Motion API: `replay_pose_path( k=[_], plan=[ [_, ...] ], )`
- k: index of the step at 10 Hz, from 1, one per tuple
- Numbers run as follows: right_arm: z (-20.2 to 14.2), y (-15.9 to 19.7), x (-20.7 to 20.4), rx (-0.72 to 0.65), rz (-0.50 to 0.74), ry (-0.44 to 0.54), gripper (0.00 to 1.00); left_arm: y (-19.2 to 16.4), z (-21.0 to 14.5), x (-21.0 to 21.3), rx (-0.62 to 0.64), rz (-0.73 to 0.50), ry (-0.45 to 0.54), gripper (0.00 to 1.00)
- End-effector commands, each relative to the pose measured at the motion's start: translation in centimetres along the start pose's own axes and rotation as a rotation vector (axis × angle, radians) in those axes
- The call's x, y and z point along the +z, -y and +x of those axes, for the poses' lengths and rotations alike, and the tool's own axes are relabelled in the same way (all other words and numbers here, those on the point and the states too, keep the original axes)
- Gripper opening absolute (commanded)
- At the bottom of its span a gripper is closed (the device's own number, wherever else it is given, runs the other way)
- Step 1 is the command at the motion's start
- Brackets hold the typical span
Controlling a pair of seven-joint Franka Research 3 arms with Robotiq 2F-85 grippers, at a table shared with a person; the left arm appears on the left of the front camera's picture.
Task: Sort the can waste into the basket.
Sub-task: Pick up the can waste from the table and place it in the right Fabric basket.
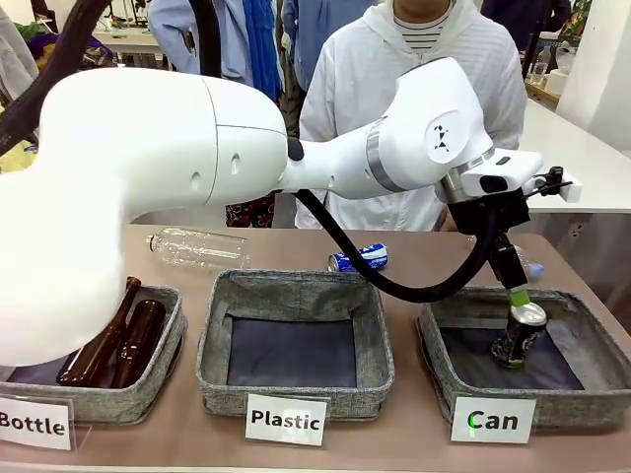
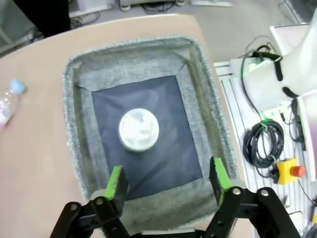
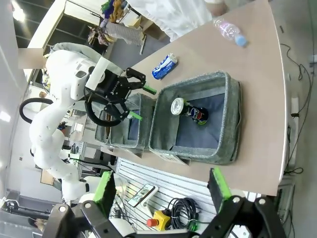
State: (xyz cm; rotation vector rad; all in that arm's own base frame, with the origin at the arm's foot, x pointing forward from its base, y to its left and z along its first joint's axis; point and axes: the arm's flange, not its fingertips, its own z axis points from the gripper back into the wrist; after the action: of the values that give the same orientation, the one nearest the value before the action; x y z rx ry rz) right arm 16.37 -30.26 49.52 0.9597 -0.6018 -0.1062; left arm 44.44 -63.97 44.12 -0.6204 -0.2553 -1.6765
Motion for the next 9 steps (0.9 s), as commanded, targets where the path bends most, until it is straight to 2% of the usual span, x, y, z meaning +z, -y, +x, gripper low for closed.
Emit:
replay_pose_path(
  k=[1, 3, 4, 5, 7, 9],
  plan=[
    [-0.2, -0.2, -0.4, 0.006, 0.004, 0.021, 1.00, 2.8, -0.6, 1.6, -0.046, -0.025, -0.023, 1.00],
    [0.3, -0.4, -1.0, 0.004, -0.025, -0.028, 1.00, 7.6, -2.3, 4.6, -0.078, -0.061, -0.090, 1.00],
    [0.9, -1.1, -2.7, 0.016, -0.038, -0.071, 1.00, 10.5, -4.3, 7.7, -0.024, -0.012, -0.107, 1.00],
    [1.6, -2.1, -4.7, 0.039, -0.050, -0.101, 1.00, 12.7, -6.3, 10.5, 0.047, -0.006, -0.082, 1.00],
    [2.4, -5.6, -9.0, 0.131, -0.023, -0.222, 1.00, 15.2, -11.0, 17.2, 0.190, 0.080, 0.074, 1.00],
    [2.5, -9.2, -15.3, 0.200, 0.016, -0.352, 1.00, 15.5, -18.2, 27.3, 0.394, 0.178, 0.280, 1.00]
  ],
)
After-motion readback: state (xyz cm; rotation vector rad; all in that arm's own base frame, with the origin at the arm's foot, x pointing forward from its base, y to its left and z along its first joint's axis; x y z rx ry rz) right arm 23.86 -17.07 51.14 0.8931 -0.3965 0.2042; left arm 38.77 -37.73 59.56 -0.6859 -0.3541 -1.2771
